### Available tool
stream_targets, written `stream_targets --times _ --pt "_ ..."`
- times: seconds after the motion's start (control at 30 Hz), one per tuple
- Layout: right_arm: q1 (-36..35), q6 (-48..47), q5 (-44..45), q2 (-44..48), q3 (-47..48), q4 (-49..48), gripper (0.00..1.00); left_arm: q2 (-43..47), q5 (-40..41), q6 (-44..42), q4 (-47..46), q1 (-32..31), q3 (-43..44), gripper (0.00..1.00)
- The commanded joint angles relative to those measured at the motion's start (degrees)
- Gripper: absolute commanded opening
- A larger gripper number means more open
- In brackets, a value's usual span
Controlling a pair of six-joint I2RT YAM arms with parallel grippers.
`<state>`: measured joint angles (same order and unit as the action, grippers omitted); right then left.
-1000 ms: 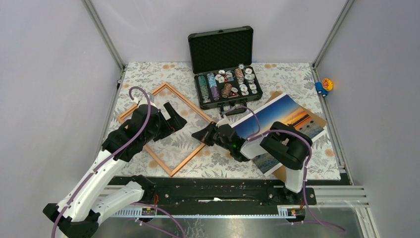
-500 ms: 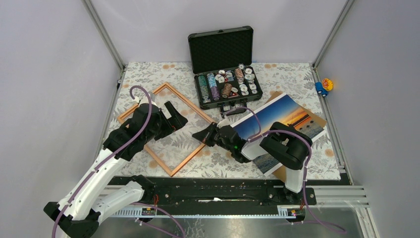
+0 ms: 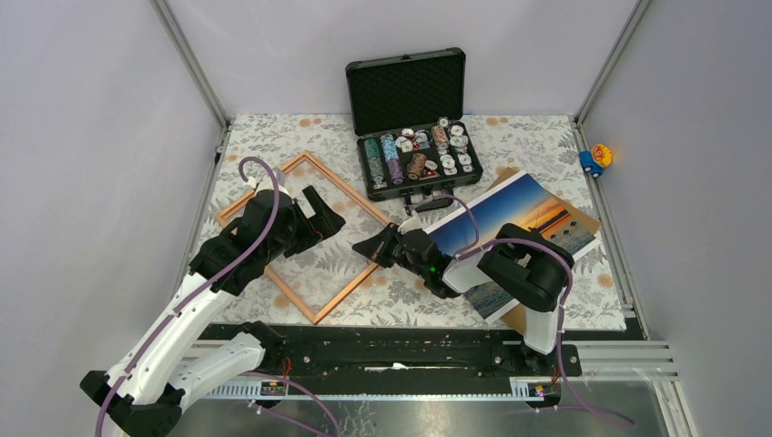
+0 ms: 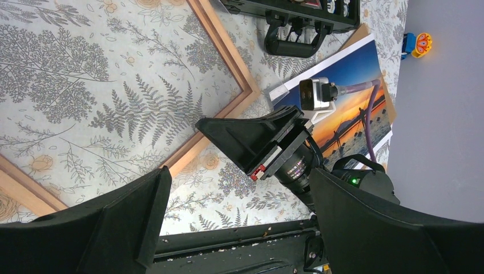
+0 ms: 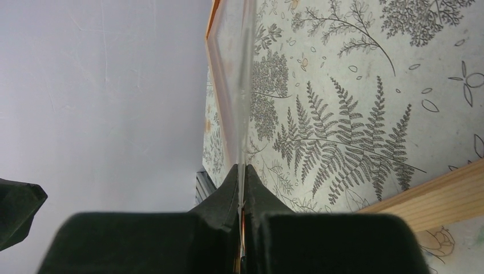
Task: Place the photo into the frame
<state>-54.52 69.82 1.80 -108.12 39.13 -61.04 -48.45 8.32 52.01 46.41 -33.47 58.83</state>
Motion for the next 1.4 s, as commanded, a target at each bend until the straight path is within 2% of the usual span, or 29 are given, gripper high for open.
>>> stream_targets --times 0.0,1.37 --pt "0.29 -2.13 1.27 -0.33 2.58 -1.9 0.0 1.12 -0.18 -0.86 -2.48 0.18 2.08 0.99" --pt "0.9 -0.96 3.95 -3.48 5.51 -0.38 0.0 1.36 -0.31 -3.13 -3.37 0.17 2.05 0.99"
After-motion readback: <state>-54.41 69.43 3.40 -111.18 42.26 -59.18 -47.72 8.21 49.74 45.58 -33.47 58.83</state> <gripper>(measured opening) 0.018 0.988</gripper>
